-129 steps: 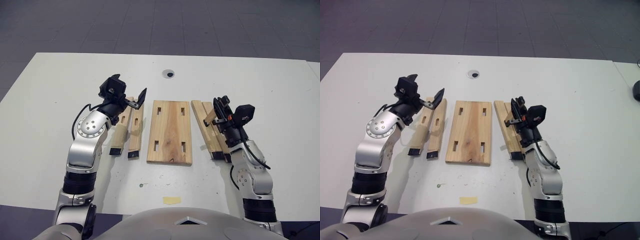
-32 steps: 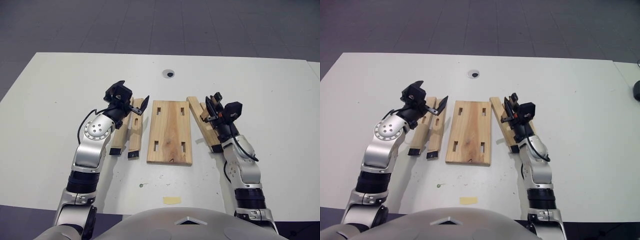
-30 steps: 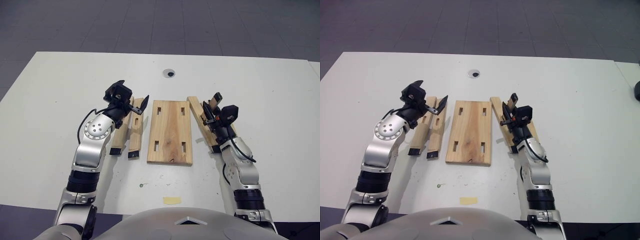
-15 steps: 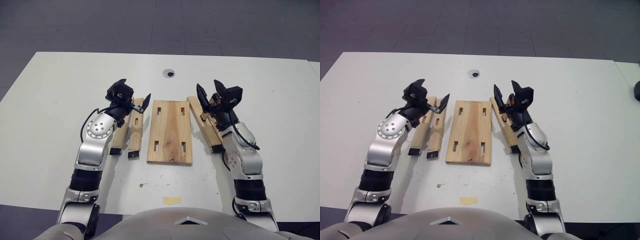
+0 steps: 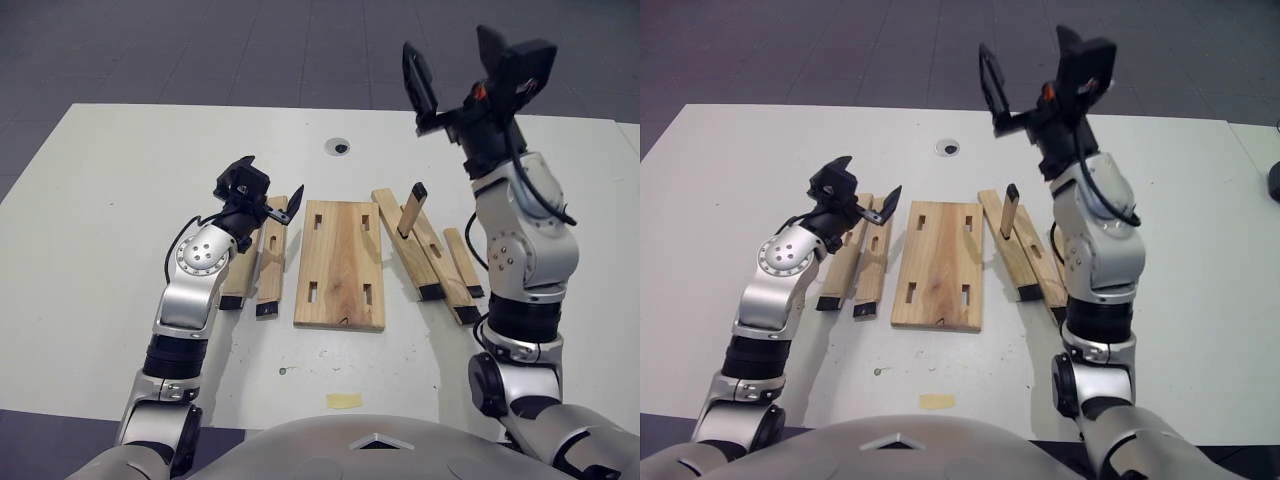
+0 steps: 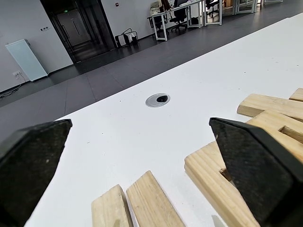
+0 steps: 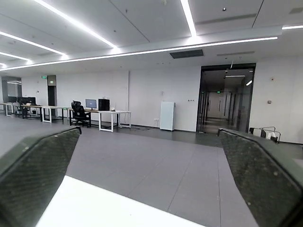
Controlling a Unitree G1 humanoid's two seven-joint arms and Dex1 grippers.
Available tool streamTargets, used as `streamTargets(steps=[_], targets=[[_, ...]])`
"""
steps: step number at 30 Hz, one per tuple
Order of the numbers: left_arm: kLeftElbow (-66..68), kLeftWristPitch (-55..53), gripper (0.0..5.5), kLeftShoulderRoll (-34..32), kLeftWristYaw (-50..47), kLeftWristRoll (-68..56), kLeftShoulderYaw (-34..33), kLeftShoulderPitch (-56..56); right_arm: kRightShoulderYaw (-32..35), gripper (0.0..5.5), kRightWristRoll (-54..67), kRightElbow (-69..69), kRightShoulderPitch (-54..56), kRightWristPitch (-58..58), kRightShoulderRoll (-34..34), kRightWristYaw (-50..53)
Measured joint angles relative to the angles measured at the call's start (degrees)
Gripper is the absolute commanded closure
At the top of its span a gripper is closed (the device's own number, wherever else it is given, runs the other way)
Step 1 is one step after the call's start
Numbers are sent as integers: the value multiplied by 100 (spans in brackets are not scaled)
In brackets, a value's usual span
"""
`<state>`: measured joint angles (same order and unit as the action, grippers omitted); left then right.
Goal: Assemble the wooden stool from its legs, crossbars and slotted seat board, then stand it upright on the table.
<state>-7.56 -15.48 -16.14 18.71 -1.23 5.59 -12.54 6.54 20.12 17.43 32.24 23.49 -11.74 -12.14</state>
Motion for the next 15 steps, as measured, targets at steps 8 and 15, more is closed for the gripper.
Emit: streamTargets(steps=[8,15], targets=[[69,53,10,25,-25,11,5,-58,-439,14,10,-134,-507,180,158,-22],[95,53,10,48,-60,-8,-8,-64,-635,14,-426,-1423,-1173,-658,-15,-376]])
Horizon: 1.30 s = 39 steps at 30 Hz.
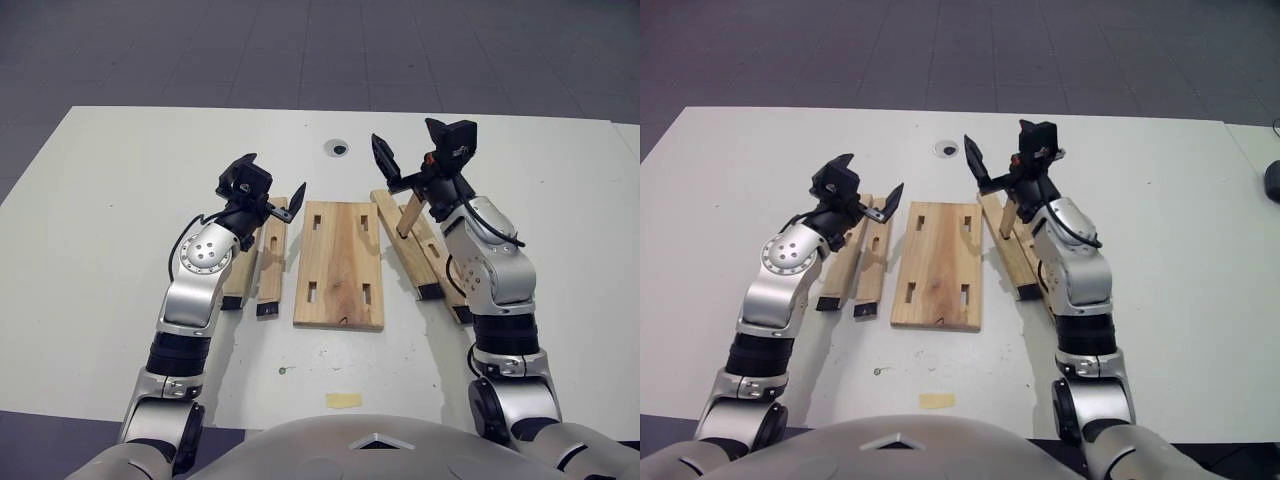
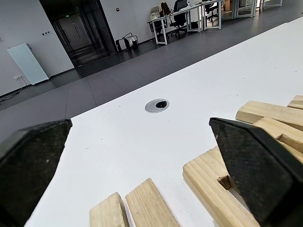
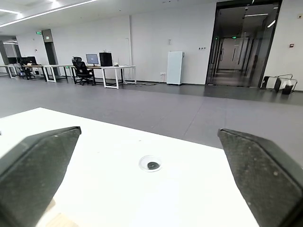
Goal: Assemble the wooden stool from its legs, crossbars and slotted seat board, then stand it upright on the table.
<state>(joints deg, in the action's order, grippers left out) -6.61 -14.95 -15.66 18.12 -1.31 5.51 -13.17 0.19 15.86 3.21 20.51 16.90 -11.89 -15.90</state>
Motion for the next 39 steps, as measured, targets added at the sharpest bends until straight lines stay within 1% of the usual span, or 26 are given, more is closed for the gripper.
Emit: streamTargets(steps=[6,10,13,17,19,20,24,27,28,33,35,39], targets=[[-68,-24,10,87,-24,1,18,5,217,14,137,-162,156,-34,87,-11],[-117,-60,10,115,-36,1,30,10,461,14,295,-47,192,178,99,103],[-181,-95,10,114,-43,-1,6,42,821,14,438,224,246,344,40,305],[-386,-196,10,95,-45,-12,-79,110,1561,14,882,1039,530,488,-257,545],[-546,-276,10,83,-61,-33,-179,218,1718,14,1039,1318,338,617,-314,546],[-576,-282,10,77,-70,-48,-219,266,1733,14,1085,1440,77,706,-336,511],[-600,-398,10,53,-104,-100,-379,513,1688,14,1034,1532,-1732,984,-369,219],[-604,-442,10,-79,-90,-112,-502,632,1746,14,1434,1645,-2616,1081,-371,-357],[-614,-472,10,-133,-56,-115,-552,688,1741,14,1658,1781,-2881,1045,-443,-755],[-681,-567,10,-297,31,-105,-588,887,1631,14,2477,2402,-3357,1333,-705,-1568],[-692,-567,10,-306,67,-91,-510,907,1325,14,2397,2531,-3534,1490,-847,-1612],[-679,-564,10,-315,104,-59,-380,907,719,14,2048,2561,-3792,1982,-959,-1267]])
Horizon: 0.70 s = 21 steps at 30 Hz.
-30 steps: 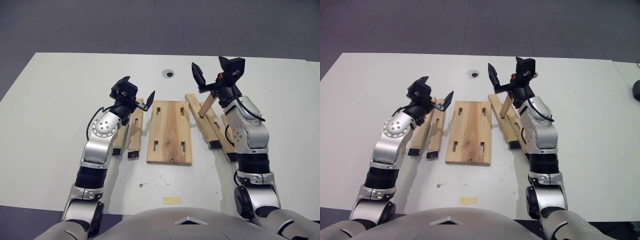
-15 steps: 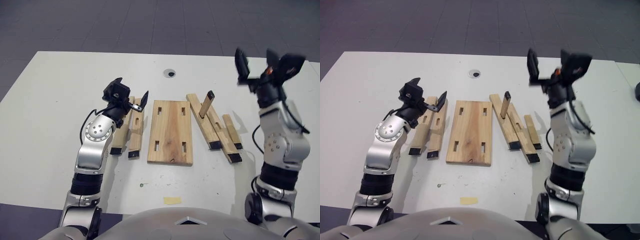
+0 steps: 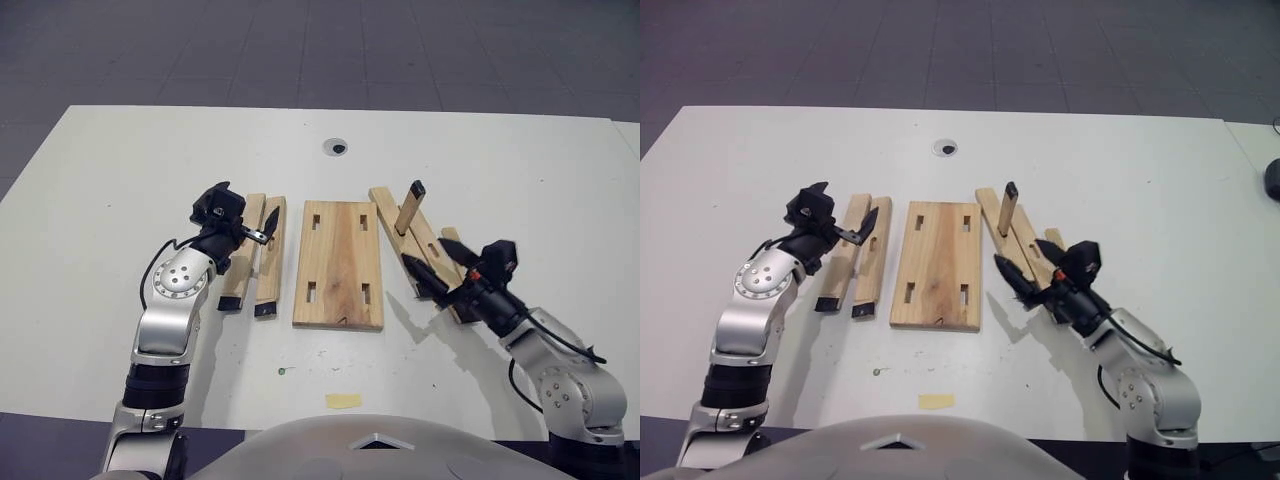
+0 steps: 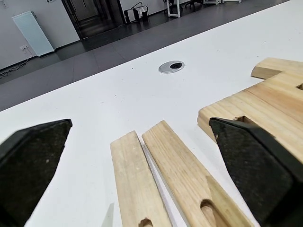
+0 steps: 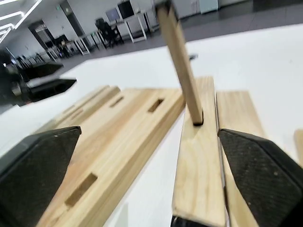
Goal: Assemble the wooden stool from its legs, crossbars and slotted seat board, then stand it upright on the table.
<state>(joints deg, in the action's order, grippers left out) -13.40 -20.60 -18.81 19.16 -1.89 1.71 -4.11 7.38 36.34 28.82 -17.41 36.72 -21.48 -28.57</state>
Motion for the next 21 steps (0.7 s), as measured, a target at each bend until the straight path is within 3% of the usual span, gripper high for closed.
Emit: streamTargets(steps=[5,18,21], targets=[[25,2,10,-5,14,7,47,0,-310,14,-206,103,14,272,40,471],[11,1,10,47,-116,14,134,115,-366,14,-1010,-276,104,179,-126,910],[10,1,10,94,-167,35,167,133,-542,60,-1238,-267,212,189,-260,912]])
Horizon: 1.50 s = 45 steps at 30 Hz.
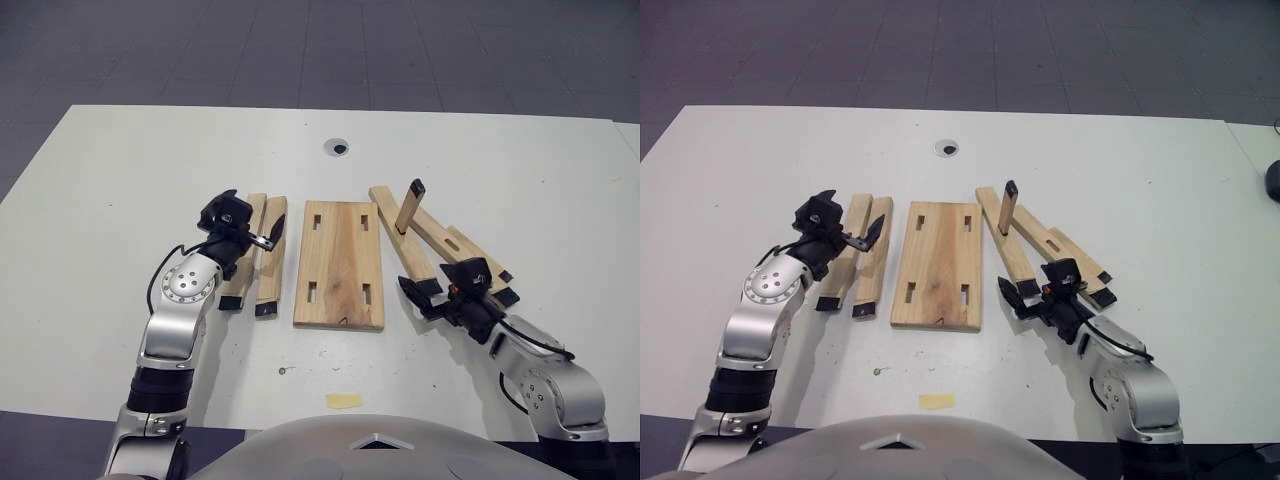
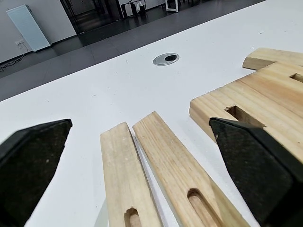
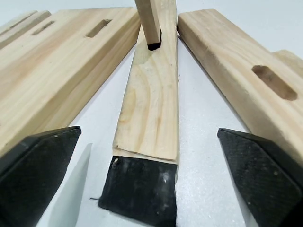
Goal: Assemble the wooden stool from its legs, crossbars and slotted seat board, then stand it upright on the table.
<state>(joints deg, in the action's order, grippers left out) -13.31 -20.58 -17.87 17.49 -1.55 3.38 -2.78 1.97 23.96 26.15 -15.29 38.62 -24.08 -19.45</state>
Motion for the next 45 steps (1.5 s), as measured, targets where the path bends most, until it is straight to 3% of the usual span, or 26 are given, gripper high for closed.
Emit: streamTargets(steps=[9,19,28,33,39,45], targets=[[2,5,10,121,-89,37,50,78,-475,205,-663,-200,510,132,-42,184],[-1,1,10,146,-205,41,47,231,-503,343,-964,-482,671,-87,-83,94],[5,0,10,144,-205,130,26,204,-577,345,-1157,-608,721,-333,-127,-4],[77,-205,10,311,-205,-378,-419,-263,-476,345,-1221,-887,746,-793,259,219],[44,-1199,10,820,-222,-2068,-1383,-1085,7,345,-1228,-1001,1123,-2306,807,468],[-225,-2988,10,877,-150,-4418,-2047,-1930,-47,345,-1217,-1026,1198,-3486,848,-87]])
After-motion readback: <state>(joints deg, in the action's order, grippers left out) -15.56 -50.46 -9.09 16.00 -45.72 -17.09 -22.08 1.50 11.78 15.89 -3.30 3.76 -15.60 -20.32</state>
